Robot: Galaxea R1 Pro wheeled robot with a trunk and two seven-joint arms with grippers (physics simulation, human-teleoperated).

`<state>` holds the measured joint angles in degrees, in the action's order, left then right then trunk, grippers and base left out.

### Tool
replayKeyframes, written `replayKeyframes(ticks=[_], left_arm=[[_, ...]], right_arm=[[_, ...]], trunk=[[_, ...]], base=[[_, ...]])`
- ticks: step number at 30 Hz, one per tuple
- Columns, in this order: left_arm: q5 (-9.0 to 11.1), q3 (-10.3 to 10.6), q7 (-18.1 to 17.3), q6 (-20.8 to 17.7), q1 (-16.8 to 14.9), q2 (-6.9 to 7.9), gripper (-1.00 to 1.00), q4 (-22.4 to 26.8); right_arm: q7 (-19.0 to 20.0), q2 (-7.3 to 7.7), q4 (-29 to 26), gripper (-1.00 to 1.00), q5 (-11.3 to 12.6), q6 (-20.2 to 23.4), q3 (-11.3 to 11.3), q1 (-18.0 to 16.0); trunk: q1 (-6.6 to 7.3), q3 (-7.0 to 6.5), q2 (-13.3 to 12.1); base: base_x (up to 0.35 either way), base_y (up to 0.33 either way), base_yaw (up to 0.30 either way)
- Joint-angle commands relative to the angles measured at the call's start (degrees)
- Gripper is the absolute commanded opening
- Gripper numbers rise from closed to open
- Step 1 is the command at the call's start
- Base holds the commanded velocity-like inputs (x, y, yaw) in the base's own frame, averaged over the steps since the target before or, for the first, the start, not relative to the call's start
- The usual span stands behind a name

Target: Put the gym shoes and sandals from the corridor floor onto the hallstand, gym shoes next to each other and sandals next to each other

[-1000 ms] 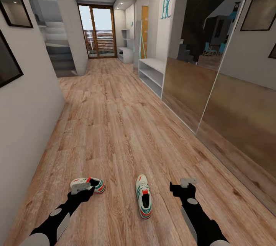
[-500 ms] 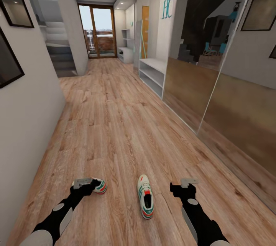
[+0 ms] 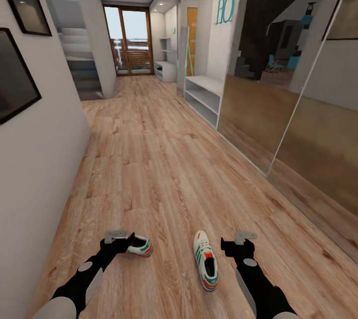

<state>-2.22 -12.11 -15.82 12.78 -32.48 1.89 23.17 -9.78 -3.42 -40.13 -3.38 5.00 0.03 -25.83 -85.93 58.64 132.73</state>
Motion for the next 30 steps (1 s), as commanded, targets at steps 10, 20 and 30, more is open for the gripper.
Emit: replayKeyframes(ticks=[10, 20, 30], left_arm=[[-0.24, 0.09, -0.4, 0.2, -0.04, -0.19, 1.0, -0.06], [-0.24, 0.15, -0.44, 0.22, 0.03, -0.22, 1.0, -0.05], [-0.24, 0.16, -0.44, 0.29, 0.05, -0.23, 1.0, -0.06]], right_arm=[[-0.25, -0.06, 3.01, 1.0, -0.28, 0.31, -0.47, -0.01], [-0.31, -0.1, 4.67, 1.0, -0.3, 0.28, -0.8, -0.01], [-0.33, -0.1, 4.94, 1.0, -0.31, 0.28, -0.98, 0.01]], trunk=[[0.0, 0.05, 0.02], [0.0, 0.05, 0.02], [0.0, 0.05, 0.02]], base=[[0.041, 0.179, 0.0], [0.021, 0.023, 0.0], [0.145, 0.002, 0.0]])
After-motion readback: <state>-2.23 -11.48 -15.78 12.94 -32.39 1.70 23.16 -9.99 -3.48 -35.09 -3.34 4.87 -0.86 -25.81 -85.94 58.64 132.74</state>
